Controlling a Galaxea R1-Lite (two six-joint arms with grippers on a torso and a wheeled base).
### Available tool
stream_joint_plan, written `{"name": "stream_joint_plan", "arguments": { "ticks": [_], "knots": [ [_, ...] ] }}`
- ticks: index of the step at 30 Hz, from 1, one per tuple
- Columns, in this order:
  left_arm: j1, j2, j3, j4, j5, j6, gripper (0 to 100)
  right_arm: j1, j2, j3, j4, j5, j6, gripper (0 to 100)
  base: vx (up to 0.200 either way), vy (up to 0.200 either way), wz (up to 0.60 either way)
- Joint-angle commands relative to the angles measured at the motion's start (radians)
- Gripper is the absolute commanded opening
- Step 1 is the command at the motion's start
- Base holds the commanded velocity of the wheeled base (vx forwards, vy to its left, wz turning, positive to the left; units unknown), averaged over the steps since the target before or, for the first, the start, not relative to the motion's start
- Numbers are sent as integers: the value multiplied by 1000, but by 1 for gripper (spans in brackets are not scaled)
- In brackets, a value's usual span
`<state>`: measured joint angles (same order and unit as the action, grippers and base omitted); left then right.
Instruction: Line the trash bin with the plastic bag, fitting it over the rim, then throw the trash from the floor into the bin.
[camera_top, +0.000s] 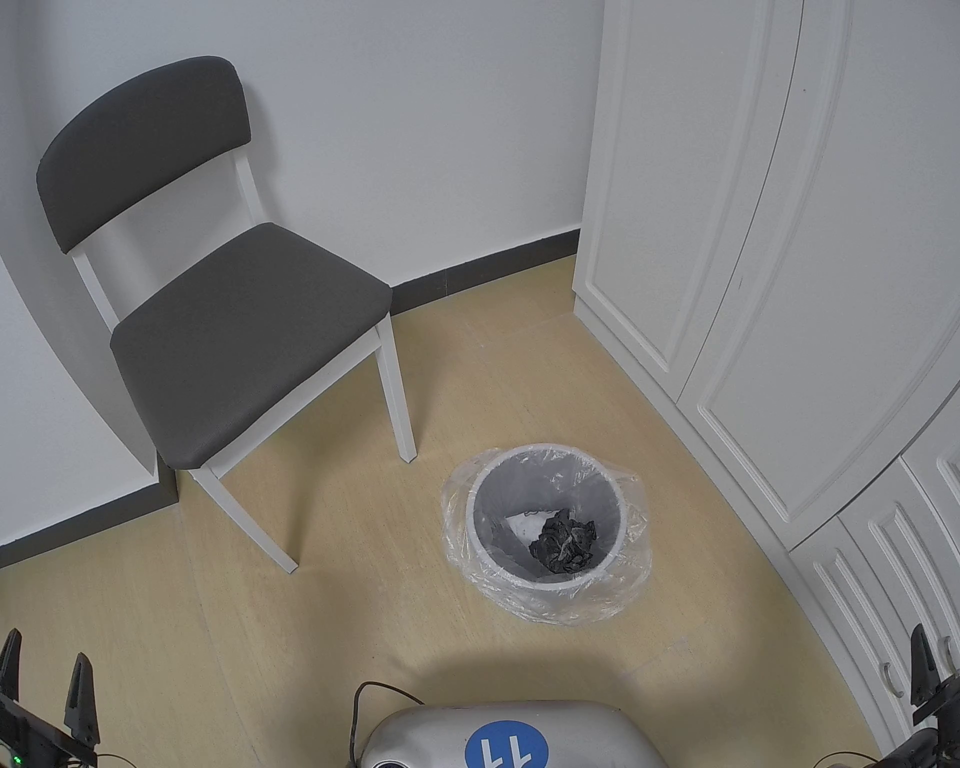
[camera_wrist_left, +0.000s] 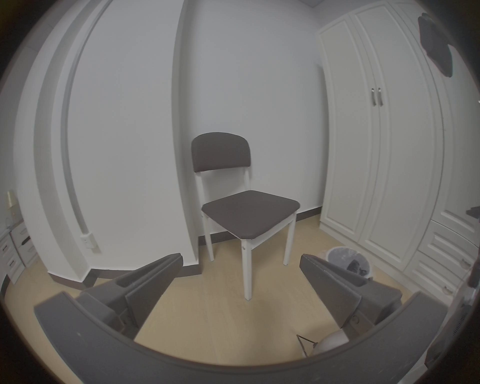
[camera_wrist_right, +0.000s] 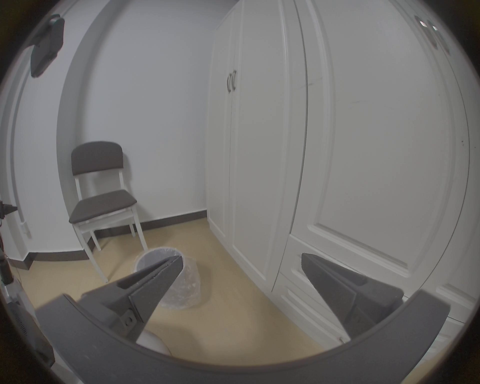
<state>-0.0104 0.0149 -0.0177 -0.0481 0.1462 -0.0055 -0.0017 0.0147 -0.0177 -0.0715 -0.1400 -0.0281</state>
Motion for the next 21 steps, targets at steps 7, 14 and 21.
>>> {"name": "stream_joint_plan", "arguments": {
  "ticks": [7,14,21],
  "knots": [
    [0,-15,15,62,-155,13,100,0,-15,15,13,82,19,100,0,0,0],
    [0,-15,18,48,-154,12,100,0,-15,15,15,257,60,100,0,0,0],
    [0,-15,18,48,-158,16,100,2,-15,13,18,286,46,100,0,0,0]
  ]
}}
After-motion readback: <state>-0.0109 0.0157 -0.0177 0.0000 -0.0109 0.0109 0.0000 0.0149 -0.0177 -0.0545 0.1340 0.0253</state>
